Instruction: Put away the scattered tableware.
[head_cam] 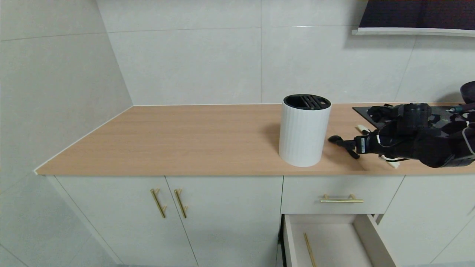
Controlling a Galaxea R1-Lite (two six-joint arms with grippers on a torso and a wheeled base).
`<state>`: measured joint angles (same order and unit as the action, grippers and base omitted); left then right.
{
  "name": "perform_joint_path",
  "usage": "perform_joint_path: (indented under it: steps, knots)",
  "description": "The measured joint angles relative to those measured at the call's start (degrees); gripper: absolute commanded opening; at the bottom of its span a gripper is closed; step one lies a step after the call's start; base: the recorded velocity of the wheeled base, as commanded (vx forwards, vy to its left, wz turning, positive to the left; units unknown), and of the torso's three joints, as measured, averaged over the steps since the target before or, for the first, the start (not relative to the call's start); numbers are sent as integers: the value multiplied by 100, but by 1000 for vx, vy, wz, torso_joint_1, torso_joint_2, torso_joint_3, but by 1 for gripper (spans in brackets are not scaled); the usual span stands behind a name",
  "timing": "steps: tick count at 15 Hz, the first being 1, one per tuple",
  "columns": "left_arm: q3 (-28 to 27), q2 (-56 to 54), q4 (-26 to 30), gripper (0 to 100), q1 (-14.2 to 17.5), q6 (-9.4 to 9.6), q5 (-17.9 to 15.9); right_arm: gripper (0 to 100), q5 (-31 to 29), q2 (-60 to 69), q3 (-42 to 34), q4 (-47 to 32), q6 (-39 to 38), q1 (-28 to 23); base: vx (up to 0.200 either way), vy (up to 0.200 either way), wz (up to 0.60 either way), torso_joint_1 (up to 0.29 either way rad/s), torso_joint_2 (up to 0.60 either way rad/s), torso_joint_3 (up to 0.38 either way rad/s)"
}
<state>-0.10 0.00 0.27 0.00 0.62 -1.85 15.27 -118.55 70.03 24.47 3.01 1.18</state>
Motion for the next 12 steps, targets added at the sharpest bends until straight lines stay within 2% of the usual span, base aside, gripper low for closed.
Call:
perform_joint_path:
  steps: [4,12]
  knots:
    - [0,0,-2,100,0,-2,0,100,-233,-562,144,635,119,-77,0,0,0,0,0,0]
    - [0,0,0,100,0,0,0,100,-424,-1146,533,618,119,-102,0,0,0,0,0,0]
